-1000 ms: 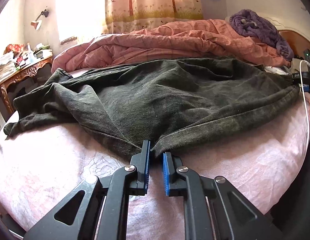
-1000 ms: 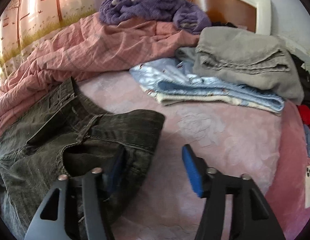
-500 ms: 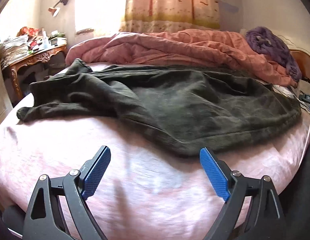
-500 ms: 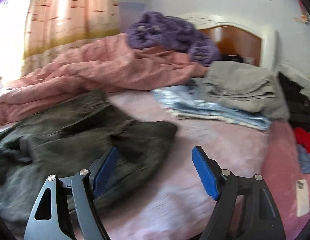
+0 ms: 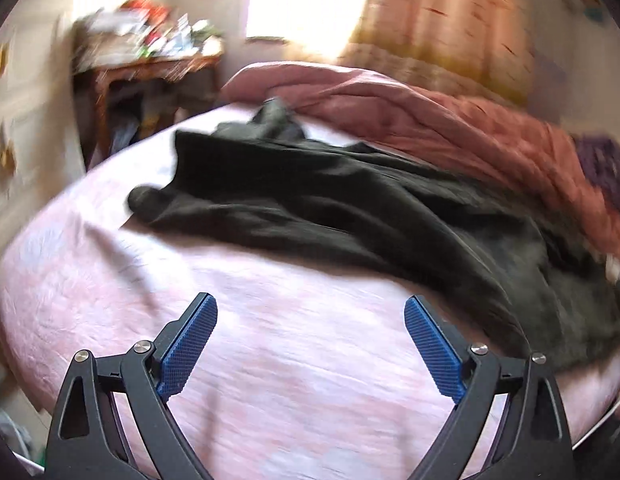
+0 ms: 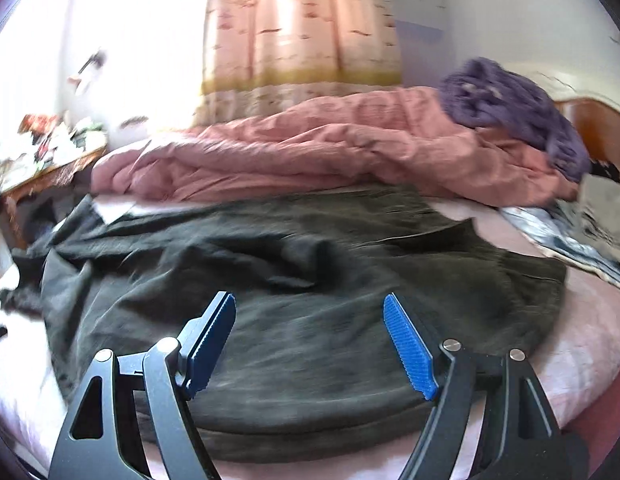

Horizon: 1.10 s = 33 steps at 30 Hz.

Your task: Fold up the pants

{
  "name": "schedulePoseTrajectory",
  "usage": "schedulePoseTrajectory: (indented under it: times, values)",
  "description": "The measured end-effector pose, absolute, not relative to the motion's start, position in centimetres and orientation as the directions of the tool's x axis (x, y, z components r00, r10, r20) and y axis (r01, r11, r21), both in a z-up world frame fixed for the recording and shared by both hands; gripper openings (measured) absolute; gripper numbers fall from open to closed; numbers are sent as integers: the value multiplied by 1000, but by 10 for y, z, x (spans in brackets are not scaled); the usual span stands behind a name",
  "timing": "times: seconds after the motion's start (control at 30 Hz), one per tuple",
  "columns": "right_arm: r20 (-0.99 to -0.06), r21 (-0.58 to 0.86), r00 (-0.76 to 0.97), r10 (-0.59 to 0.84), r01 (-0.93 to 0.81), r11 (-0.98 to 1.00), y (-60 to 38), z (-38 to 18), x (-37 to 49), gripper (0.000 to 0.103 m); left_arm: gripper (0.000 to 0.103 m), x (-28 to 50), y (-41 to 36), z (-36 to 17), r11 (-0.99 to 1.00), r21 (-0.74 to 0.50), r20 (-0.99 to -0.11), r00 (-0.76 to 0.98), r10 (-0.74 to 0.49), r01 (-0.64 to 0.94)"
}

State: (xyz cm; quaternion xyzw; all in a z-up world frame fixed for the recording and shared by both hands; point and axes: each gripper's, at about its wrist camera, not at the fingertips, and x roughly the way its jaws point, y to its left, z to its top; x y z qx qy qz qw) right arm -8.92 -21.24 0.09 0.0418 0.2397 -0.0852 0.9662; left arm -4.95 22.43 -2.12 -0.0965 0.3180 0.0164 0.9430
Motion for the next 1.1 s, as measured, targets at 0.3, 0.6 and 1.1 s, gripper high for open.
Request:
schedulePoseTrajectory:
  times: [0.3,0.6,1.1]
  values:
    - [-510,-3,851,-127,145,989,-163,-25,-64,78,66,2,328,-29,863,-442,-612,786,-89,-246]
    - [-547,-21,824,-149,164,986,-159,-45,-56,78,51,50,366,-54,769,-528,-648,756,-91,-360]
    - [-542,-56,816,-200,203,978,-158,-38,-60,78,10,9,388,4,852,-349,-560,816,145,-391]
